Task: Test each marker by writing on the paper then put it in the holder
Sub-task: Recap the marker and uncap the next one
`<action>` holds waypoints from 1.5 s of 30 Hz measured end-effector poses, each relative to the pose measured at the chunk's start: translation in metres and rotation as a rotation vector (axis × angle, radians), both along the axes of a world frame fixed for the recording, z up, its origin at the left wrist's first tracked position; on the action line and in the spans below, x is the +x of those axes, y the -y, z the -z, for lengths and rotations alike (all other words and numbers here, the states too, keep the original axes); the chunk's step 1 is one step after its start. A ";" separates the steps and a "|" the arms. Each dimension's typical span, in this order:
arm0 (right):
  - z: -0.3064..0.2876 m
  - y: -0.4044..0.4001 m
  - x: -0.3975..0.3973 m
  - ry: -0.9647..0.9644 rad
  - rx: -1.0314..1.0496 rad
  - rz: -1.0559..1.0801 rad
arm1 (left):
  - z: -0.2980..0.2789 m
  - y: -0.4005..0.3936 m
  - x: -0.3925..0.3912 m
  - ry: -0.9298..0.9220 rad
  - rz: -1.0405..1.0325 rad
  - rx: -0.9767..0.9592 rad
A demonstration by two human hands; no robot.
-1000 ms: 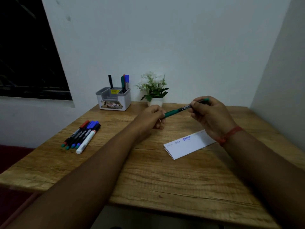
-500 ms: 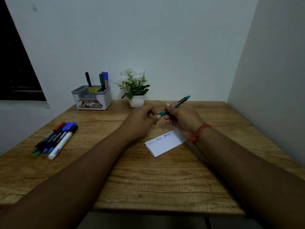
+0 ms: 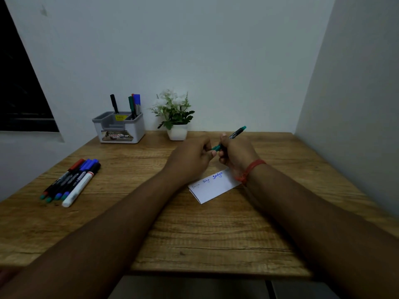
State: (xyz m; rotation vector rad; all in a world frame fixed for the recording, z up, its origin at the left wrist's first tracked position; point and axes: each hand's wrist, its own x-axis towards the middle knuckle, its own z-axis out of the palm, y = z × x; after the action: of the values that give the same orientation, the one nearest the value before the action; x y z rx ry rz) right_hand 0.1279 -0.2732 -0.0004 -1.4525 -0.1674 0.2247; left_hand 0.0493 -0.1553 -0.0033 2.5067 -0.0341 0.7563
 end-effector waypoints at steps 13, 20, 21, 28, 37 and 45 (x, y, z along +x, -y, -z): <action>-0.010 0.033 0.019 0.043 0.082 0.090 | 0.005 -0.041 -0.009 -0.243 -0.051 -0.060; -0.004 0.030 0.019 0.166 -0.017 0.069 | 0.017 -0.045 0.001 -0.339 -0.117 0.075; -0.004 0.031 0.020 0.170 -0.032 0.072 | 0.017 -0.046 0.002 -0.347 -0.129 0.075; -0.006 0.033 0.008 0.147 0.042 -0.001 | 0.013 -0.058 -0.005 -0.430 -0.214 0.137; -0.028 0.026 -0.046 0.326 -0.095 -0.193 | 0.006 -0.071 -0.016 -0.661 -0.126 0.274; -0.005 0.042 -0.092 0.411 -0.379 -0.295 | 0.004 -0.065 -0.015 -0.727 -0.043 0.329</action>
State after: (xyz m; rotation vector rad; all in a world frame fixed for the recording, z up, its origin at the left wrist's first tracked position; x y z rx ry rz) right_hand 0.0364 -0.3156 0.0049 -1.8387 -0.7078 0.2010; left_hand 0.0344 -0.0904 -0.0072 2.9531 0.1622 -0.1993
